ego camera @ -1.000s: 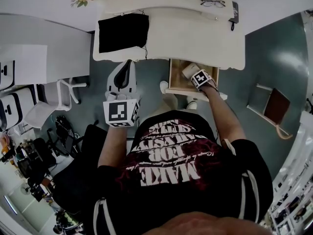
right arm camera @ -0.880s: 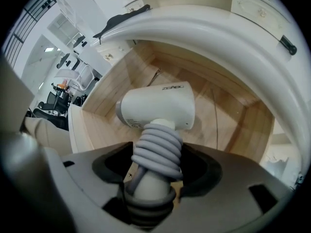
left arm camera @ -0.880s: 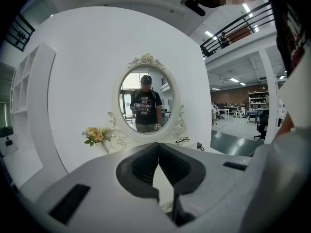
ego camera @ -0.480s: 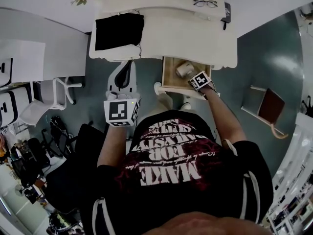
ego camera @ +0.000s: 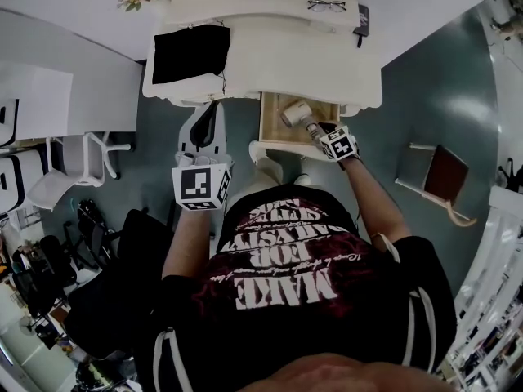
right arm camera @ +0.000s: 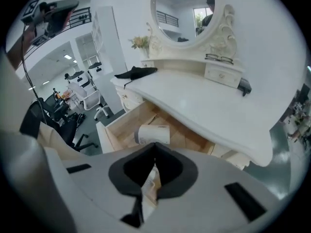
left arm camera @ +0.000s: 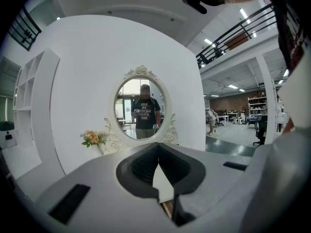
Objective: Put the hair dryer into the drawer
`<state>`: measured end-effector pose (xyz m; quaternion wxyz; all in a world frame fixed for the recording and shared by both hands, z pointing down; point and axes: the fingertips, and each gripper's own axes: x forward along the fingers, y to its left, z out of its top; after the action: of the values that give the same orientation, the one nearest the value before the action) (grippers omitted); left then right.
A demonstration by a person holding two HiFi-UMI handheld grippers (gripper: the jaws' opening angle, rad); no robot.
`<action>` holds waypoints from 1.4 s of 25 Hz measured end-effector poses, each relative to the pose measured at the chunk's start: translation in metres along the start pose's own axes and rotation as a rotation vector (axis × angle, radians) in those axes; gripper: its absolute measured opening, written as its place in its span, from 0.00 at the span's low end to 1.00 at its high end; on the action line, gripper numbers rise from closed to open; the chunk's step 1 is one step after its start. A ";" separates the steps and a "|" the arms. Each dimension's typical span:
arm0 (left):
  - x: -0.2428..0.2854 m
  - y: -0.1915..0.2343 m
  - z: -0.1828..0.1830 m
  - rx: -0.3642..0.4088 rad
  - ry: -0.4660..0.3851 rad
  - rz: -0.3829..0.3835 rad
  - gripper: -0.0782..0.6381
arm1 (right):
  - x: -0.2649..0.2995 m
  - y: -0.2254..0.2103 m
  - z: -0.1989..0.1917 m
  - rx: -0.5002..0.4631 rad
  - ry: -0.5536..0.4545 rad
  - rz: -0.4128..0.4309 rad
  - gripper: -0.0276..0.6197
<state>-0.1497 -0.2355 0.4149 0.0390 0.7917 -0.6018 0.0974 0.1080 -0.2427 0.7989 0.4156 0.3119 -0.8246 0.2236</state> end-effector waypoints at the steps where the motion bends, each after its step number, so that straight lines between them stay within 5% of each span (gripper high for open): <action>1: -0.002 -0.004 0.000 0.000 -0.004 -0.002 0.12 | -0.007 0.000 0.003 -0.002 -0.030 -0.011 0.05; 19: -0.036 -0.056 0.010 -0.013 -0.057 0.004 0.12 | -0.143 0.038 0.088 -0.038 -0.483 -0.009 0.05; 35: -0.058 -0.075 0.030 -0.008 -0.112 0.057 0.12 | -0.274 0.055 0.164 -0.095 -0.743 -0.020 0.05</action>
<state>-0.0896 -0.1656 0.3786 0.0057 0.7782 -0.6258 0.0516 0.1060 -0.2174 0.4761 0.1042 0.3603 -0.9255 0.0525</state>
